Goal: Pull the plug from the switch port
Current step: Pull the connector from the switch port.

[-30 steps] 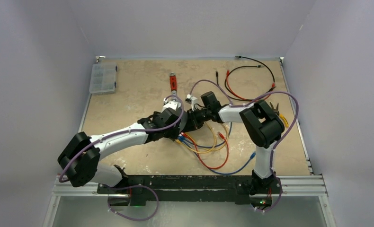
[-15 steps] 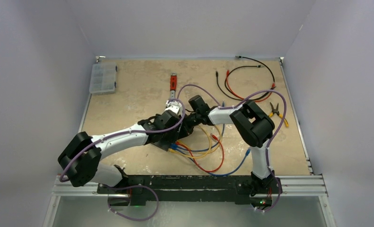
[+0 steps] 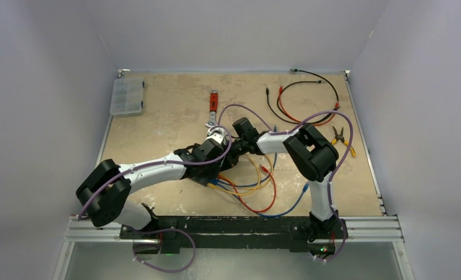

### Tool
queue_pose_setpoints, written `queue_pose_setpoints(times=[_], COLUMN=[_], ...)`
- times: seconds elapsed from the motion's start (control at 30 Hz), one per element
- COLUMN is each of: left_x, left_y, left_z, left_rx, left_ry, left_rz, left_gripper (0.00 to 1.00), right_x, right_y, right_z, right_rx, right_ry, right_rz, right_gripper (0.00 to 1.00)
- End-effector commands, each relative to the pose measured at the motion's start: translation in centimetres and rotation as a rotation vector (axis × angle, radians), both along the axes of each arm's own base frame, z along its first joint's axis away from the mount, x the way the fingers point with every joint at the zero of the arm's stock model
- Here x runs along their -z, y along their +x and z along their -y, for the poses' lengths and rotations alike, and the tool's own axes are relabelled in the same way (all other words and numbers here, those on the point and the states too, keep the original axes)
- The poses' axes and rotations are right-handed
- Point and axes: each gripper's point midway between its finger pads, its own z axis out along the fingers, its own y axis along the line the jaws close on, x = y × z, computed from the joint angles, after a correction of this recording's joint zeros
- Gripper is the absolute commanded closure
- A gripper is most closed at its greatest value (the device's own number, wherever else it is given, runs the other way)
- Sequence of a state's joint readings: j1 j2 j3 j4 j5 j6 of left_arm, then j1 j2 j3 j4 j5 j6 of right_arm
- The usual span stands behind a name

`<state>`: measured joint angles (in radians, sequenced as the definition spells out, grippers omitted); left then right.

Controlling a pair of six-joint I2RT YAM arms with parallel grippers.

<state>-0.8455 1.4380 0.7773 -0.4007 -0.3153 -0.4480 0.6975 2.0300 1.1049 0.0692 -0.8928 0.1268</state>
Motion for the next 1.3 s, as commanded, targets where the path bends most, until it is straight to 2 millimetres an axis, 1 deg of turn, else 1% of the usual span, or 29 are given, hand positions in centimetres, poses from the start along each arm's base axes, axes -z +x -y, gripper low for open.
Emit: queue_pose_setpoints(times=[0.0,0.2,0.4,0.67,0.83,0.9,0.97,1.03,1.17,1.27], left_x=[1.2,1.8,2.1,2.5,3.3,3.5,3.8,3.7,3.0,2.6], left_y=[-0.8,-0.9,-0.8,-0.6,-0.5,-0.4,-0.5,-0.5,-0.3,-0.4], left_z=[-0.9,-1.7,-2.9,-4.7,-5.5,-5.5,-5.3,-4.9,-4.0,-3.5], left_rx=[-0.002,-0.025,-0.067,-0.154,-0.182,-0.181,-0.170,-0.160,-0.135,-0.120], left_ry=[0.042,0.105,0.185,0.278,0.347,0.362,0.360,0.344,0.275,0.239], left_rz=[-0.029,-0.037,-0.034,-0.027,-0.040,-0.045,-0.055,-0.054,-0.039,-0.033], left_gripper=[0.33,0.39,0.43,0.50,0.51,0.51,0.52,0.52,0.52,0.51], right_x=[1.4,1.6,1.1,0.0,-0.2,-0.7,-1.2,-1.8,-3.0,-4.1], right_y=[-1.3,-1.3,-1.6,-2.6,-3.3,-3.2,-2.7,-1.5,1.8,4.3], right_z=[0.5,0.6,0.9,2.2,2.9,3.1,3.2,3.1,3.1,3.6], right_rx=[-0.020,-0.019,-0.027,-0.039,-0.039,-0.028,-0.004,0.035,0.136,0.223], right_ry=[-0.035,-0.037,-0.031,0.014,0.010,0.009,0.008,0.000,-0.007,0.008], right_rz=[-0.051,-0.053,-0.051,-0.083,-0.091,-0.081,-0.064,-0.032,0.030,0.058], right_gripper=[1.00,1.00,1.00,1.00,1.00,1.00,1.00,1.00,1.00,1.00])
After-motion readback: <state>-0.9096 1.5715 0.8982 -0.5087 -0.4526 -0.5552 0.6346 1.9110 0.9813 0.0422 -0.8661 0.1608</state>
